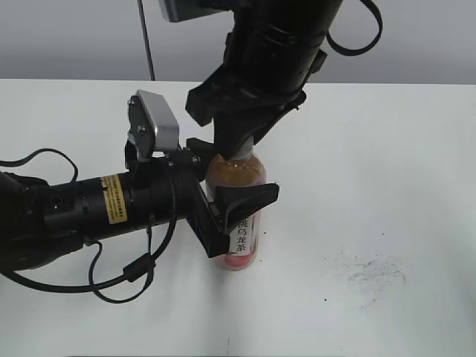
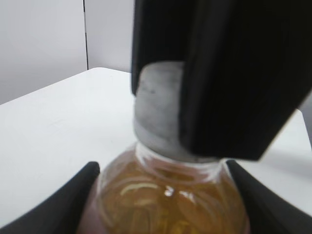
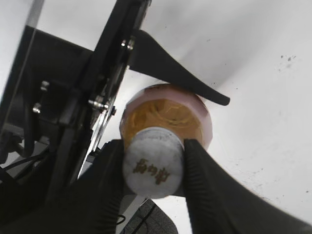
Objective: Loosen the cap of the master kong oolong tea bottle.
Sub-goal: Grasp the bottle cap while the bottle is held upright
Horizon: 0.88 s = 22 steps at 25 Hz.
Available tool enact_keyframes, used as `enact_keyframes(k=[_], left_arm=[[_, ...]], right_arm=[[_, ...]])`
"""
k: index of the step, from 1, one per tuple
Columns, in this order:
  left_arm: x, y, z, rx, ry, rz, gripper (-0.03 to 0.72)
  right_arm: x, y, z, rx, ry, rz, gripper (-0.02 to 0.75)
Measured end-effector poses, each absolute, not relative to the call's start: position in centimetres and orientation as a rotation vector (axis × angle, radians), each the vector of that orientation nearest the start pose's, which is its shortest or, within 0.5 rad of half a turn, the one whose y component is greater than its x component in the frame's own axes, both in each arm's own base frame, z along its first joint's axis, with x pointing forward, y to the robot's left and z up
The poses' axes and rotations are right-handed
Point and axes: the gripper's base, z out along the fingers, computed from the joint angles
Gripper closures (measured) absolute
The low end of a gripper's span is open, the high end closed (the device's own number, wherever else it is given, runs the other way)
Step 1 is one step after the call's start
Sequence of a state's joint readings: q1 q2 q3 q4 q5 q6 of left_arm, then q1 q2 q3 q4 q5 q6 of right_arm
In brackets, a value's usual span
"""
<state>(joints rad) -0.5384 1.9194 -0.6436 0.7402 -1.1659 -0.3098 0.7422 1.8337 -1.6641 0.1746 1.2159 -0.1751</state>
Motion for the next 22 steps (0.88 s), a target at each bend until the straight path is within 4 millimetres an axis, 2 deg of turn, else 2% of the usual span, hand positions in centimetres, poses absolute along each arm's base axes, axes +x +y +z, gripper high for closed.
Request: enact_keyframes(k=[3, 7, 13, 18, 22], left_arm=[[24.35, -21.11, 14.04, 0.971, 1.486, -0.938, 0.240], [24.35, -21.11, 14.04, 0.971, 1.486, -0.938, 0.240], [24.35, -21.11, 14.04, 0.971, 1.486, -0.938, 0.240], [24.32, -21.13, 14.05, 0.977, 1.482, -0.939, 0.240], [24.31, -21.13, 14.04, 0.979, 1.481, -0.938, 0.240]], right_arm=[[27.51, 27.24, 30.06, -1.331, 2.577, 0.339, 0.456], [27.51, 27.24, 30.06, -1.543, 2.437, 0.308, 0.457], [27.52, 27.25, 30.06, -1.900, 2.136, 0.245, 0.459], [27.52, 27.25, 30.06, -2.260, 1.714, 0.163, 0.460], [27.52, 27.25, 30.06, -2.482, 1.350, 0.096, 0.460]])
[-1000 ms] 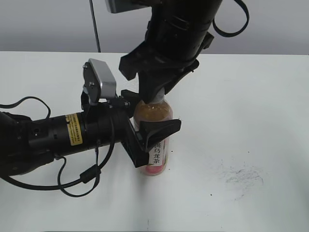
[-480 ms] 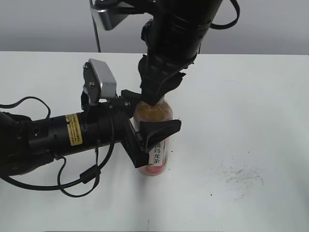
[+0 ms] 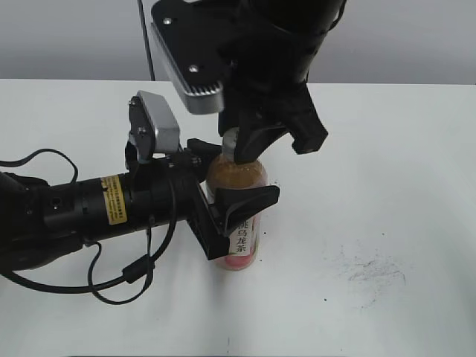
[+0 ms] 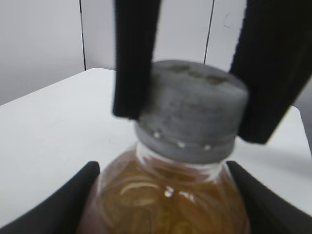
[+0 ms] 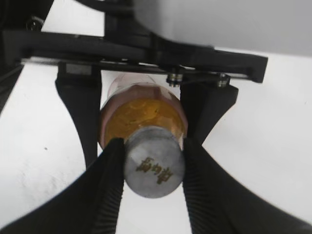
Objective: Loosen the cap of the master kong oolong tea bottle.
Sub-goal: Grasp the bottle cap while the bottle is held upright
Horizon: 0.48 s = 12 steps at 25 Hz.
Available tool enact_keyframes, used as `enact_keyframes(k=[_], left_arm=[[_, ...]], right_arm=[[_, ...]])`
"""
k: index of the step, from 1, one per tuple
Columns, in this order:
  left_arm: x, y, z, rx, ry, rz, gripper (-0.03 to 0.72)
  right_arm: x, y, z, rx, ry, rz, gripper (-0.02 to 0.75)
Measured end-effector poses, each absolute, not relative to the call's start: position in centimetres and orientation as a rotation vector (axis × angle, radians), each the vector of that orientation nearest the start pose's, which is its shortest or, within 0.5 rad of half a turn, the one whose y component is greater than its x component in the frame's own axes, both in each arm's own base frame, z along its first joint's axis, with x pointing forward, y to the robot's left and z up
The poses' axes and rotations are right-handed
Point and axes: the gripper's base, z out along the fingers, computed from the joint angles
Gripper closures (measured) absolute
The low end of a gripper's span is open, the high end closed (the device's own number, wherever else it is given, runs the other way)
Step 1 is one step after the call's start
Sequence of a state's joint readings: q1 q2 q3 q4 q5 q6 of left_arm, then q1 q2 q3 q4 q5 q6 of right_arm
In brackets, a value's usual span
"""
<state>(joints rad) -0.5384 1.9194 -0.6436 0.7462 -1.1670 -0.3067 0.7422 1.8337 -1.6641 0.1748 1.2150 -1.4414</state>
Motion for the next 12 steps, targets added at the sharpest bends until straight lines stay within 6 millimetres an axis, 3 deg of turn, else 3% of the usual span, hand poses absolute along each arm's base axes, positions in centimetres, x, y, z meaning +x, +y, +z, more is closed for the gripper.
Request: enact_keyframes(k=[6, 12], left_arm=[[24.28, -21.14, 14.03, 0.985, 1.478, -0.937, 0.240], [24.28, -21.14, 14.03, 0.985, 1.478, -0.937, 0.240]], right_arm=[[27.51, 27.25, 30.06, -2.734, 0.695, -0.017, 0.460], [27.52, 27.26, 30.11, -2.822, 0.143, -0.109, 0.458]])
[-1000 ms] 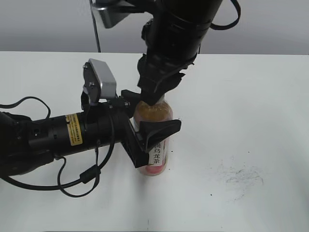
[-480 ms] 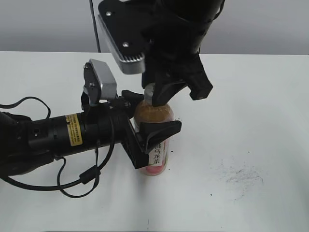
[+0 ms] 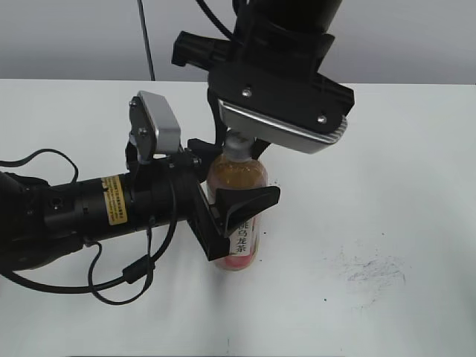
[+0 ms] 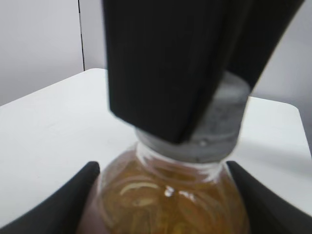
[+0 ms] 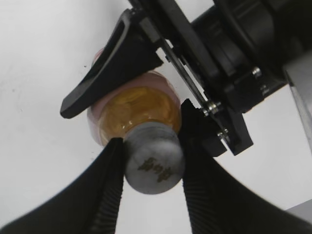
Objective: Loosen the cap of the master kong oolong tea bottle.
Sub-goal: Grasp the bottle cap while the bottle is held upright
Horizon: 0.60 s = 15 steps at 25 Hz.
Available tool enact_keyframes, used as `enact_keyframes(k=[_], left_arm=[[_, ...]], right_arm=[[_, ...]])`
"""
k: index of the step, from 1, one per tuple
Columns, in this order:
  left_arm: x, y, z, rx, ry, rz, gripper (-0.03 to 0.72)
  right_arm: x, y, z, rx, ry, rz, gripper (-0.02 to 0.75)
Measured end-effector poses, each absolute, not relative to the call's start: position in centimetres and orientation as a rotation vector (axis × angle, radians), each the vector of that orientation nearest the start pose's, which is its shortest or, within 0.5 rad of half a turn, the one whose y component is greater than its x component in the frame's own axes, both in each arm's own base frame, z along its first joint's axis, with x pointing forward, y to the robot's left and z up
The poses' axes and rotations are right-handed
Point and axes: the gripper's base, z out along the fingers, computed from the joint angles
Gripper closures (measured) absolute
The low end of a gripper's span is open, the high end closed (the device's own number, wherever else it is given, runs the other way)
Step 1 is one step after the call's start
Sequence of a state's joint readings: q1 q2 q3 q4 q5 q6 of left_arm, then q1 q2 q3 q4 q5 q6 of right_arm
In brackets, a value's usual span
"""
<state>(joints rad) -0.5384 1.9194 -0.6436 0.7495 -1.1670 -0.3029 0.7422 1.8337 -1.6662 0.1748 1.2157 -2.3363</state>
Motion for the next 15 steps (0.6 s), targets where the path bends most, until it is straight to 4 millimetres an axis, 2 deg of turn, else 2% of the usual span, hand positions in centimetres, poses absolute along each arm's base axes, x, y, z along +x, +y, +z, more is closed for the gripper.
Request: enact_keyframes(k=[3, 6, 9, 11, 15], left_arm=[[24.29, -21.14, 14.04, 0.984, 1.478, -0.936, 0.240], [24.29, -21.14, 14.04, 0.984, 1.478, -0.936, 0.240], [24.28, -21.14, 14.03, 0.985, 1.478, -0.937, 0.240], [24.30, -21.14, 14.04, 0.981, 1.480, -0.939, 0.240], [24.32, -21.13, 14.05, 0.976, 1.483, -0.939, 0.240]], right_arm=[[27.52, 27.26, 30.11, -2.829, 0.010, -0.130, 0.458], [27.53, 27.26, 30.12, -2.828, 0.020, -0.129, 0.458], [27.52, 27.27, 30.12, -2.810, 0.263, -0.089, 0.454], [27.47, 27.32, 30.13, -2.765, 0.523, -0.036, 0.416], [27.41, 27.36, 30.09, -2.655, 0.925, 0.044, 0.220]])
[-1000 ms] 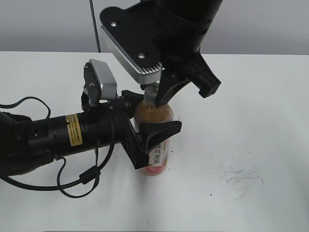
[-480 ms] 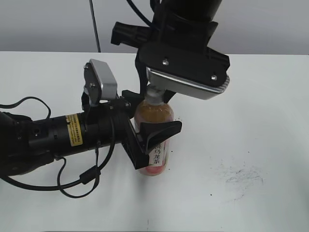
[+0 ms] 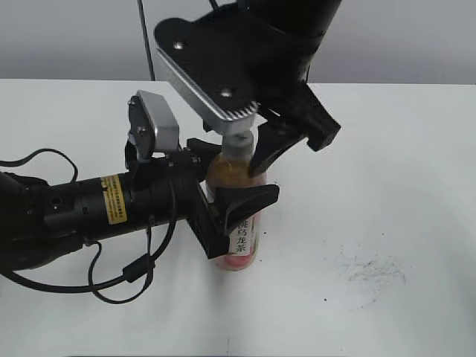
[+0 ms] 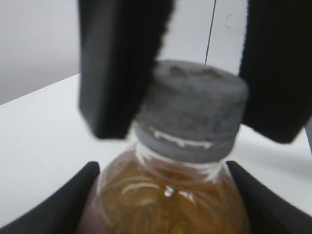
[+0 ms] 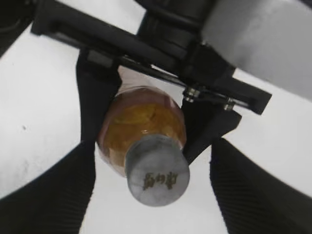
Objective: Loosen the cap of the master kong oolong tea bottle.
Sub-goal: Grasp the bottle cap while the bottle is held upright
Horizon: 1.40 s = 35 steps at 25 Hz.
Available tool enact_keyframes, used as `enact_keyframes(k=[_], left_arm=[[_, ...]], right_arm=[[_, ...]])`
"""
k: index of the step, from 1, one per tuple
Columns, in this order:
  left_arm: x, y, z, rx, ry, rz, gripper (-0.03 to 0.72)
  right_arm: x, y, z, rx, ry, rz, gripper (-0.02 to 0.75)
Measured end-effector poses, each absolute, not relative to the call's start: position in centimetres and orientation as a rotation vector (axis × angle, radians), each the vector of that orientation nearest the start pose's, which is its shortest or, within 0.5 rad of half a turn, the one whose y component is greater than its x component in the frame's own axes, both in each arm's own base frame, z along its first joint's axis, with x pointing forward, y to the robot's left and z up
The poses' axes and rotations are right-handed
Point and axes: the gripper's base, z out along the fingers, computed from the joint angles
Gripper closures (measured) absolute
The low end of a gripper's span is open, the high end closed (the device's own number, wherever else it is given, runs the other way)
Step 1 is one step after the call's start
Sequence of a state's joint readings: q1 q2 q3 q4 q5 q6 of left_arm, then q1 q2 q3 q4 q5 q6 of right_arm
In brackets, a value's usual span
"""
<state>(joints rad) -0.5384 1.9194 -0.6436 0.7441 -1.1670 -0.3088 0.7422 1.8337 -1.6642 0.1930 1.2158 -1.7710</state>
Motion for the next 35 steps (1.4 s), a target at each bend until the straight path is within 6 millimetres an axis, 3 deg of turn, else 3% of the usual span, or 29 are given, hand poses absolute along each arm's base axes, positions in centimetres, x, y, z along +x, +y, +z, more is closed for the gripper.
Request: enact_keyframes(k=[2, 4, 10, 16, 20, 26, 30, 34, 35], left_arm=[[24.32, -21.13, 14.05, 0.976, 1.483, -0.939, 0.240], [24.32, -21.13, 14.05, 0.976, 1.483, -0.939, 0.240], [24.36, -21.11, 14.06, 0.969, 1.486, -0.939, 0.240], [24.36, -21.11, 14.05, 0.968, 1.488, -0.941, 0.240], [24.36, -21.11, 14.05, 0.968, 1.488, -0.941, 0.240], [24.36, -21.11, 14.05, 0.968, 1.488, -0.941, 0.240], [24.36, -21.11, 14.05, 0.968, 1.488, -0.941, 0.240], [24.36, -21.11, 14.05, 0.968, 1.488, -0.941, 0.240], [24.36, -21.11, 14.05, 0.968, 1.488, -0.941, 0.240]], right_arm=[[27.40, 27.37, 30.09, -2.564, 1.161, 0.087, 0.136], [27.43, 27.36, 30.09, -2.435, 1.424, 0.131, 0.108], [28.31, 27.18, 30.13, -1.826, 2.127, 0.158, 0.146], [28.05, 27.05, 30.05, -1.307, 2.549, 0.269, 0.152], [27.68, 27.11, 30.02, -1.154, 2.668, 0.330, 0.152], [27.61, 27.13, 30.01, -1.103, 2.699, 0.345, 0.206], [27.60, 27.14, 30.02, -1.101, 2.700, 0.348, 0.296], [27.57, 27.18, 30.02, -1.185, 2.659, 0.345, 0.461], [27.57, 27.18, 30.02, -1.222, 2.639, 0.341, 0.460]])
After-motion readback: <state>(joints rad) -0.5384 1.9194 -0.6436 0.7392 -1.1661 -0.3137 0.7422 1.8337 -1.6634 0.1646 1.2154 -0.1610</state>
